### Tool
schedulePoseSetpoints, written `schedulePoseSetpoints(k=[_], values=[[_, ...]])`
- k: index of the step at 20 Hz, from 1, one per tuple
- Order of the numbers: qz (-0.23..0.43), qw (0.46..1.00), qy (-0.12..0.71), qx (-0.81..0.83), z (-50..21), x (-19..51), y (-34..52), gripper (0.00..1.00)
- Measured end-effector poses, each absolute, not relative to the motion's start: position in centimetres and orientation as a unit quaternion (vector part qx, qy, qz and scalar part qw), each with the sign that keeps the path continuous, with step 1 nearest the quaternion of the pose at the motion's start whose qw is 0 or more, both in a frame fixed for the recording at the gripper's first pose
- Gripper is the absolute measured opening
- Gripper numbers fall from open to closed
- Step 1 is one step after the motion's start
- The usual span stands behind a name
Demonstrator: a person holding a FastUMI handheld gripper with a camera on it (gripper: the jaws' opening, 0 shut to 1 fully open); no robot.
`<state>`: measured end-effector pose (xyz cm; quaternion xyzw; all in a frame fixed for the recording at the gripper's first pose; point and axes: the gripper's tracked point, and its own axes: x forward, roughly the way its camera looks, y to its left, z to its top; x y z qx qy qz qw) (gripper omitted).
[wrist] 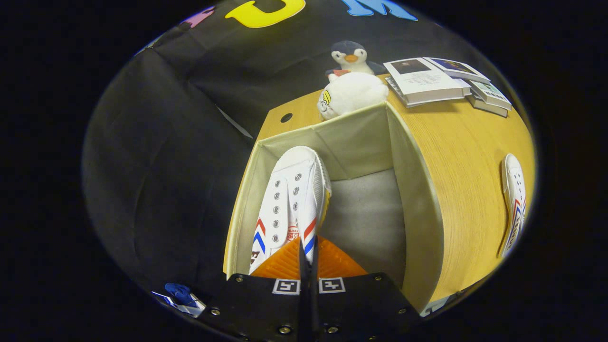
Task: Open the storage box then place both shoes into the box .Put the left shoe in first, then the right shoe, with the right side of both shoes facing outward in a uniform manner.
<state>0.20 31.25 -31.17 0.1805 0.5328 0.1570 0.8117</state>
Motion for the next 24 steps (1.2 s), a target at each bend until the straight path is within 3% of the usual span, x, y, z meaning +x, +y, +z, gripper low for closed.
schedulePoseSetpoints(k=[4, 6, 8, 11, 16, 24], values=[[0.162, 0.801, 0.546, 0.183, -32.9, 0.1, 31.7, 0.01], [0.177, 0.804, 0.537, 0.182, -32.6, 0.3, 32.0, 0.13], [0.217, 0.803, 0.519, 0.197, -31.4, 0.5, 33.1, 0.42], [0.245, 0.809, 0.502, 0.182, -29.7, 0.1, 33.2, 0.98], [0.283, 0.823, 0.465, 0.165, -26.2, -0.4, 31.6, 0.98], [0.238, 0.872, 0.396, 0.163, -21.1, 2.1, 22.3, 0.98]])
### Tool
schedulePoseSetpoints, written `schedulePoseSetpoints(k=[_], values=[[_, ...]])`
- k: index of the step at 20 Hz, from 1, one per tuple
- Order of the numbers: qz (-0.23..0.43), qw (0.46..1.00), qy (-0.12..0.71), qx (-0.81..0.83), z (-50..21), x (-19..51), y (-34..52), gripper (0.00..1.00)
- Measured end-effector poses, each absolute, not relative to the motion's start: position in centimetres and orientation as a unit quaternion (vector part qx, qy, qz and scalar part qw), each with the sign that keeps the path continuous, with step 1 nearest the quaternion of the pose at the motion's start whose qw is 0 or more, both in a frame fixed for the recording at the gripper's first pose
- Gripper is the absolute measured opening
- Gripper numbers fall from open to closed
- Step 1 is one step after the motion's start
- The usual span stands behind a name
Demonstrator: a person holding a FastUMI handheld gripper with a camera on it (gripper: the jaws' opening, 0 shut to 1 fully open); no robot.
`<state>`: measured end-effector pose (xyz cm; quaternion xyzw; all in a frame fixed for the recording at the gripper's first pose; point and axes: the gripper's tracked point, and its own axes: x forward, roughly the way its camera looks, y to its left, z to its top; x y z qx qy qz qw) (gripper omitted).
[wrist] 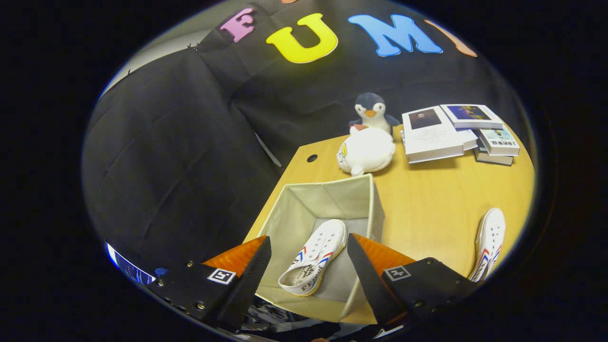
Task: Open the storage box then place both shoes into the box .Put the left shoe in first, then the right shoe, with the right side of both shoes facing outward in a uniform manner.
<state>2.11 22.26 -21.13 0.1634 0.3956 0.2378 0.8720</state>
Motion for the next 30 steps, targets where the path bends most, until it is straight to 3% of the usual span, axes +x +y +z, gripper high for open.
schedulePoseSetpoints(k=[15, 30], values=[[0.107, 0.915, 0.373, 0.113, -23.3, 2.1, 2.6, 0.98], [0.025, 0.898, 0.435, 0.057, -30.7, 0.6, -9.8, 0.98]])
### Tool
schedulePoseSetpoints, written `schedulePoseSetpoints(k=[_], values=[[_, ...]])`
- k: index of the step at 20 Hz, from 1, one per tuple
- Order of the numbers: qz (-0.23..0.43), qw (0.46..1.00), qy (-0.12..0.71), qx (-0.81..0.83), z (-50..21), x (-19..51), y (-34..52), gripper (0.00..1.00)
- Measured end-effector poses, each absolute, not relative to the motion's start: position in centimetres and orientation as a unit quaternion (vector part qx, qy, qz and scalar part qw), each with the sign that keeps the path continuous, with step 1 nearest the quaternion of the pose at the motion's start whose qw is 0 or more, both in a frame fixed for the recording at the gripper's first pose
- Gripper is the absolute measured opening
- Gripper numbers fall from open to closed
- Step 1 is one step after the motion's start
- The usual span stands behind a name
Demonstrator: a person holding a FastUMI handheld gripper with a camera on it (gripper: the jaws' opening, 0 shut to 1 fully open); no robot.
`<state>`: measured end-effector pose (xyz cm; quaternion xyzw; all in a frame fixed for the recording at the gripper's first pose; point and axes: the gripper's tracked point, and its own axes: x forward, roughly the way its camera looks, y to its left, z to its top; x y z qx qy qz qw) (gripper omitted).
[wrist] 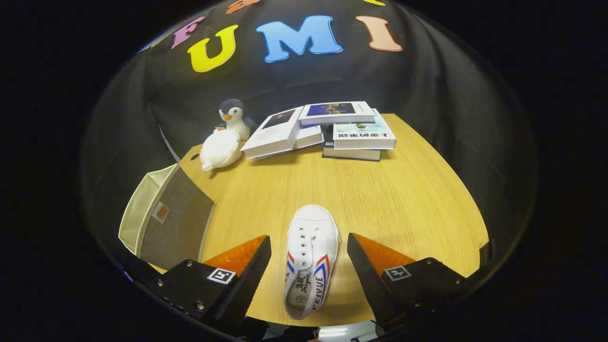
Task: Open the storage box then place both shoes into the box .Put the left shoe in first, then the right shoe, with the right side of both shoes facing outward in a uniform manner.
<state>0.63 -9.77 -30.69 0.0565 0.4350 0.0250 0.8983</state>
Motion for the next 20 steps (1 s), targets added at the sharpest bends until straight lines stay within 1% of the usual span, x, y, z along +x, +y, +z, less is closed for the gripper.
schedulePoseSetpoints(k=[4, 8, 16, 17, 18, 19, 20], values=[[0.015, 0.886, 0.463, 0.030, -32.7, -1.0, -11.1, 0.98], [0.018, 0.869, 0.495, 0.010, -35.0, -2.5, -11.5, 0.98], [0.023, 0.846, 0.532, -0.016, -38.6, -3.4, -11.4, 0.98], [0.026, 0.844, 0.536, -0.017, -38.9, -3.4, -11.2, 0.95], [0.034, 0.842, 0.538, -0.013, -39.2, -3.4, -10.8, 0.90], [0.039, 0.843, 0.536, -0.006, -39.1, -3.3, -10.3, 0.80], [0.045, 0.842, 0.537, -0.003, -39.3, -3.4, -9.8, 0.67]])
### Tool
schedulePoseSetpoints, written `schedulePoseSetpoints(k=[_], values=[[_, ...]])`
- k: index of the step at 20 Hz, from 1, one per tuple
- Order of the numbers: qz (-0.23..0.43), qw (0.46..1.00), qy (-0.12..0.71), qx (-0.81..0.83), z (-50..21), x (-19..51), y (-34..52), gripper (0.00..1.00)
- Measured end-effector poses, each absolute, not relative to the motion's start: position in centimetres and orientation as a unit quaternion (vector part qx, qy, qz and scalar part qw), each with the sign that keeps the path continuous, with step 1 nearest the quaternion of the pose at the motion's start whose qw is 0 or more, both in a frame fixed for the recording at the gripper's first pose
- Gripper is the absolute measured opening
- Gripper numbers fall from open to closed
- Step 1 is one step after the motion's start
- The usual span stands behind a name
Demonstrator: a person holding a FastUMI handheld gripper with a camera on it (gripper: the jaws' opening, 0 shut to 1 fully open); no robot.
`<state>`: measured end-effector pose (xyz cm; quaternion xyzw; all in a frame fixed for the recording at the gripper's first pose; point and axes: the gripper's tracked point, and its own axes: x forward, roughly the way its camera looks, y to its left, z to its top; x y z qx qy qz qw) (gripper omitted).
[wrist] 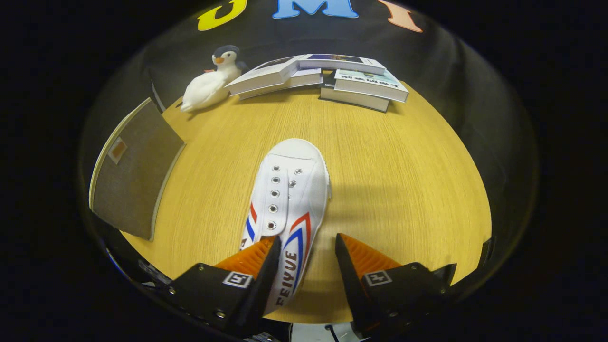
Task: Open the storage box then place both shoes into the box .Put the left shoe in first, then the right shoe, with the right side of both shoes facing outward in a uniform manner.
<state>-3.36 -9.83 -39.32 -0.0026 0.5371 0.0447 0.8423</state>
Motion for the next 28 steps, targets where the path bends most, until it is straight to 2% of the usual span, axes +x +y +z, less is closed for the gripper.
schedulePoseSetpoints(k=[1, 3, 5, 7, 10, 11, 17, 28], values=[[0.046, 0.843, 0.536, -0.001, -39.3, -3.5, -9.5, 0.53], [0.045, 0.838, 0.543, -0.015, -39.4, -3.4, -9.5, 0.40], [0.022, 0.837, 0.545, -0.040, -38.9, -3.3, -10.6, 0.40], [-0.001, 0.841, 0.540, -0.018, -39.2, -3.1, -10.9, 0.05], [-0.022, 0.847, 0.531, 0.032, -38.6, -3.1, -10.5, 0.05], [-0.026, 0.849, 0.525, 0.051, -38.0, -2.8, -10.1, 0.00], [-0.047, 0.862, 0.493, 0.109, -34.8, -2.0, -9.0, 0.00], [-0.009, 0.882, 0.451, 0.139, -28.4, -0.9, -2.5, 0.00]])
